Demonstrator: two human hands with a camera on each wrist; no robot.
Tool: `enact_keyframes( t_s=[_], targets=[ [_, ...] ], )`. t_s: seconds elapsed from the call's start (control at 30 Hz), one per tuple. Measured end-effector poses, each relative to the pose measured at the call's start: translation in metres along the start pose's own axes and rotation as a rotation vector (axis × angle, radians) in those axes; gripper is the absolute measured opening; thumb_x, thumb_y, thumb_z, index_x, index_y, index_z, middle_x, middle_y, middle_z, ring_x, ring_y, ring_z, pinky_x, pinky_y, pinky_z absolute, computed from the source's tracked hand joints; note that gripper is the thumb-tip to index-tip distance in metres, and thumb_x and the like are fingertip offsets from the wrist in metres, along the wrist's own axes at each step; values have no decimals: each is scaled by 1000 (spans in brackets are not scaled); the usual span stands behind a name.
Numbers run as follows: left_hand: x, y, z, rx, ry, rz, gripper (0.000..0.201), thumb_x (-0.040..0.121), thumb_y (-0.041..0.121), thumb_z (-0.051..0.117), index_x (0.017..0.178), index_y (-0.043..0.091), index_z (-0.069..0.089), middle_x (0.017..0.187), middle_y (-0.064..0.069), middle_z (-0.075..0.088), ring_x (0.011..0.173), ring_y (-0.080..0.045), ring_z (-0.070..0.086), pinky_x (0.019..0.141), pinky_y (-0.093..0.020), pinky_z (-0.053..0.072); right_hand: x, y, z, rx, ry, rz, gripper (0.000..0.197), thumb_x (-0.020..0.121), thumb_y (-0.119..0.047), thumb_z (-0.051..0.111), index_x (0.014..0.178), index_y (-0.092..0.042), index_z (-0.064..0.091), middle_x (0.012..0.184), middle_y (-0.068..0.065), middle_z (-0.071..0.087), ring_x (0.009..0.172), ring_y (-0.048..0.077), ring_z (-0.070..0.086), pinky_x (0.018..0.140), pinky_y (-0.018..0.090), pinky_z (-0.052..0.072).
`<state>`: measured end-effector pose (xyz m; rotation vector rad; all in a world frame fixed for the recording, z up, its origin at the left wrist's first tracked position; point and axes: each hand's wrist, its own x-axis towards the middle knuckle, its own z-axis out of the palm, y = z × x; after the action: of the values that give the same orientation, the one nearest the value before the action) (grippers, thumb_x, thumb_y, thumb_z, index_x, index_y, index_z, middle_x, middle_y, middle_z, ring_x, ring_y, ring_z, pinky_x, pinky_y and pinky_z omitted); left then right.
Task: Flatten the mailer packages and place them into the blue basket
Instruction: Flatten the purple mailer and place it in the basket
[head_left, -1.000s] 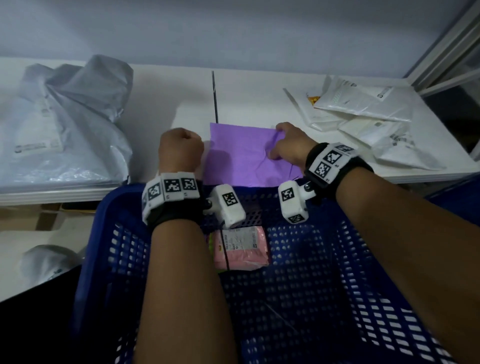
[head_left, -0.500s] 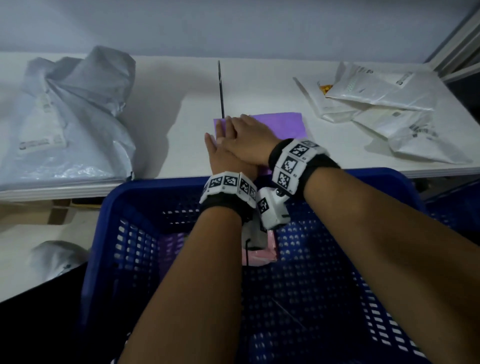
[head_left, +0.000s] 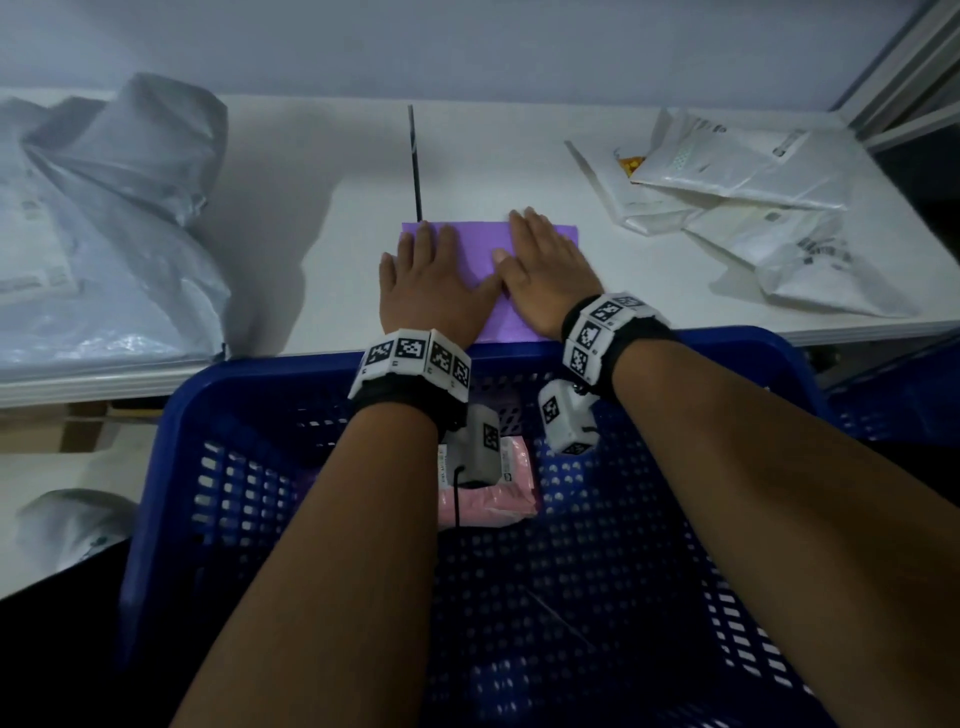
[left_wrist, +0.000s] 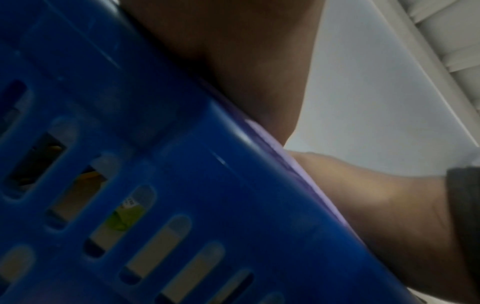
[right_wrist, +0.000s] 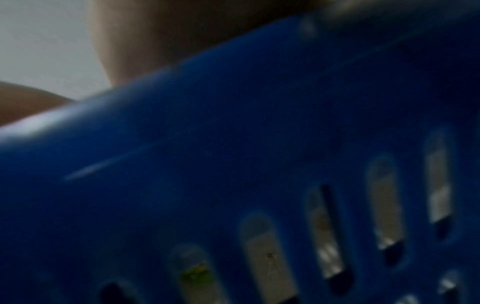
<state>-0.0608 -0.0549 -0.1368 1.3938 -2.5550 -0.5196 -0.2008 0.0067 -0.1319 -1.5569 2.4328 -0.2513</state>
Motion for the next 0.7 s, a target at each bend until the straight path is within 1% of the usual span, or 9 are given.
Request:
enact_keyframes(
  t_s=[0.13,0.23,0.3,0.4,0.7],
  targets=[
    [1,-1,2,6,20,-3,95,86,74,44,158,19,15,166,-8,10,153,-27,6,124,-47,5,-1,18,-3,-91,3,51,69,104,-53,14,160,-15,2,168,2,1,154,14,-1,125,37,0],
    [2,-3,4,46,-16,-20,110,77,86,42,159,21,9,167,-8,4,154,-28,1,123,-50,1,-1,24,-4,-109,9,91,68,104,-52,10,160,-15,2,168,0,-1,153,14,-2,125,37,-1],
    [2,-2,6,67,-21,-25,115,73,91,40,159,22,7,167,-8,2,154,-29,0,123,-52,0,-1,25,-3,-102,19,101,67,104,-51,10,160,-15,3,168,0,0,153,14,-2,125,37,-2],
    [2,-2,7,77,-2,-31,116,73,92,38,159,22,5,167,-8,1,154,-29,0,122,-54,0,-1,24,-2,-97,13,100,67,104,-51,9,160,-15,3,168,0,0,153,14,-2,125,37,-2],
    [-1,0,5,63,17,-34,112,75,90,38,159,22,8,167,-9,3,154,-30,1,122,-55,0,0,23,-3,-103,11,107,66,104,-51,10,160,-15,4,168,1,0,154,15,-1,125,38,-1]
  ],
)
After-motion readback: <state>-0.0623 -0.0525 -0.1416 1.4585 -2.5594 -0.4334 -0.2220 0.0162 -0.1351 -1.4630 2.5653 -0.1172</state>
